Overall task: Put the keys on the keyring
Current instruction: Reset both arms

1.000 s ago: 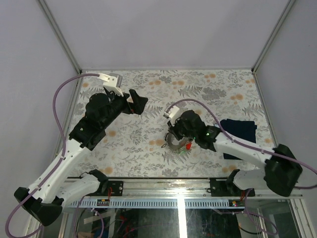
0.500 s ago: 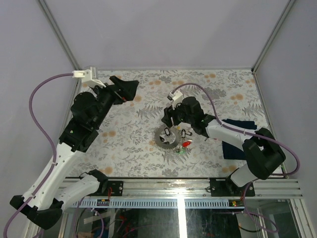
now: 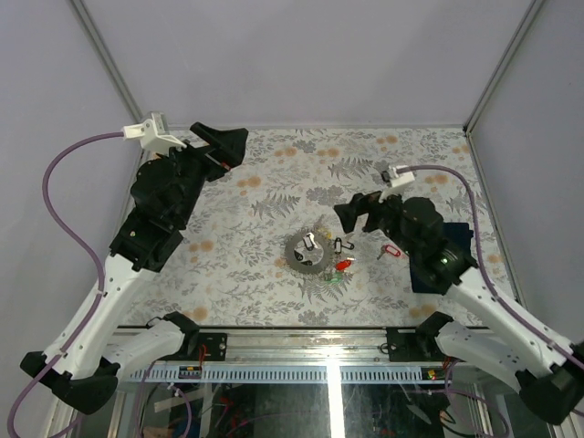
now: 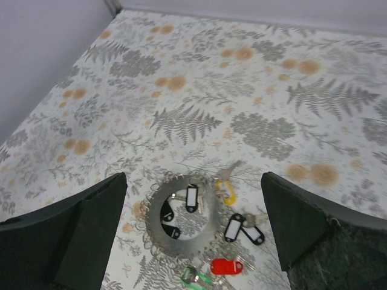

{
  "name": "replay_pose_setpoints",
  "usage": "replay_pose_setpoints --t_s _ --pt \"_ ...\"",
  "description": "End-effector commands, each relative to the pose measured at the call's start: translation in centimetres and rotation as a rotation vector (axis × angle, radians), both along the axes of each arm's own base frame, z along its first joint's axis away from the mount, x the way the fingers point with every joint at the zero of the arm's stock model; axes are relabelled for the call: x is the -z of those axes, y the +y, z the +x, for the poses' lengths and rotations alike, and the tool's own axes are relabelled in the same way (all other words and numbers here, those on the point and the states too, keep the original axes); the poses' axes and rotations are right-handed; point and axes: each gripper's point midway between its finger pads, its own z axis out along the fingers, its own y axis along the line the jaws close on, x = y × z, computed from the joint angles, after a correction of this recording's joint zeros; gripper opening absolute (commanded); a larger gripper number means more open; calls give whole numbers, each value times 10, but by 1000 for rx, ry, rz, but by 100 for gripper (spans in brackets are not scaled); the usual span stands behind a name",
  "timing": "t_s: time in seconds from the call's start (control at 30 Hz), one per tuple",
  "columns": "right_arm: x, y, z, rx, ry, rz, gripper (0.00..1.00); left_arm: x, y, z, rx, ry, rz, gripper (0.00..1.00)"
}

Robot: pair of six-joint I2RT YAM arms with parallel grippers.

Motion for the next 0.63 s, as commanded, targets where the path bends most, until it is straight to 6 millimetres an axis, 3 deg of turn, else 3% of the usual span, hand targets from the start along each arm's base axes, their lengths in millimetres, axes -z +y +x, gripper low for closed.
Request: replay_pose_setpoints --t_s 0.0,0.13,0.27,0.6 --pt "-1 -48 -16 138 -41 -65 99 -25 15 -4 -61 -62 -60 100" --pt "-14 -69 -34 175 -122 4 99 -22 14 -5 -53 -68 -70 100" --pt "-12 -88 -40 240 -131 -5 99 -18 14 -3 -58 -54 -85 100" --pt "-7 -103 -41 308 -117 -26 99 -13 -2 -4 -6 -53 -126 100"
